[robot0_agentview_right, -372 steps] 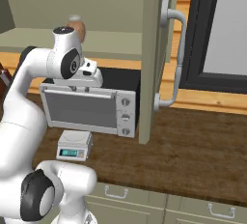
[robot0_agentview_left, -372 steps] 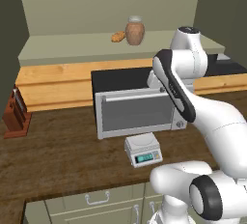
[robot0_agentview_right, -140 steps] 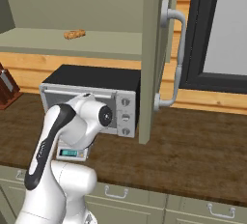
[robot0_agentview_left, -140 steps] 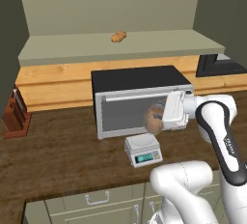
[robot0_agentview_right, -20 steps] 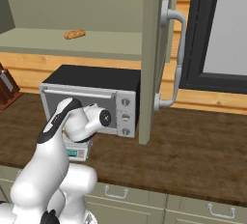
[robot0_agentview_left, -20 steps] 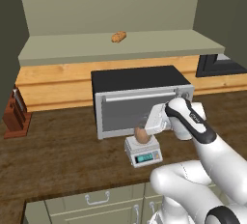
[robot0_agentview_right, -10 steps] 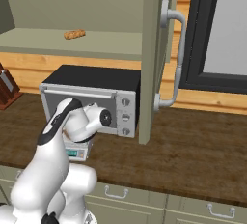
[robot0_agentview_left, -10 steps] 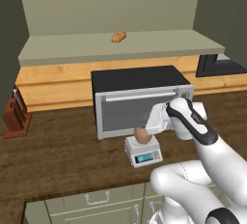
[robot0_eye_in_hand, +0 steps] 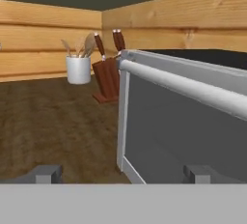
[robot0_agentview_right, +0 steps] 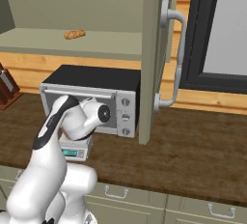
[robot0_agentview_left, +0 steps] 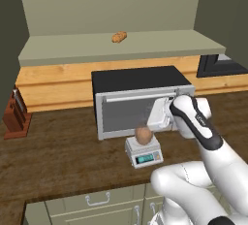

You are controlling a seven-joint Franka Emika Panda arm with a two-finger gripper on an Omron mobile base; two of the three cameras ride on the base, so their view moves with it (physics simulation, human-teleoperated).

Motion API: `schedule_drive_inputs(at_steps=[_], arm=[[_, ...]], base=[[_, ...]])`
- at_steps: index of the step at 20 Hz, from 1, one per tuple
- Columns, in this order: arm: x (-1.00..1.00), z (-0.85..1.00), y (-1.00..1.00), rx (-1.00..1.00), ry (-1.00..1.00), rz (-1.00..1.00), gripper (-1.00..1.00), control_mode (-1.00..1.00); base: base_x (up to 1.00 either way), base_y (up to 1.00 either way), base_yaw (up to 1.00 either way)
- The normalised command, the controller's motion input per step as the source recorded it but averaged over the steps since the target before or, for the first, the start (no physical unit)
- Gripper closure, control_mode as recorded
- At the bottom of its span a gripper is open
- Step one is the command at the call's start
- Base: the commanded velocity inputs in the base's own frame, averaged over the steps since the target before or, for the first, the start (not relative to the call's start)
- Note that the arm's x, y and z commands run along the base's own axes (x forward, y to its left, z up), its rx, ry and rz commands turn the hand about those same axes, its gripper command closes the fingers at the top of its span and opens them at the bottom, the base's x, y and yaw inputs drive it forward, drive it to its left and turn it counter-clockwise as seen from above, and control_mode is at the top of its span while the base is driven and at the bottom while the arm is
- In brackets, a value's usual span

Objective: Pick the honey bottle and place it on the digital scale for weighing, and close the cabinet.

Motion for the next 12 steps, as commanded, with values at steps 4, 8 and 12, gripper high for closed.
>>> schedule_drive_inputs(at_steps=[4, 8, 12], arm=[[-0.02, 0.61, 0.00, 0.00, 0.01, 0.00, -1.00, -1.00], [-0.12, 0.68, 0.00, 0.00, 0.09, -0.01, -1.00, -1.00], [-0.33, 0.50, 0.00, 0.00, 0.16, -0.07, -1.00, -1.00]], base=[[0.00, 0.00, 0.00], [0.00, 0.00, 0.00], [0.00, 0.00, 0.00]])
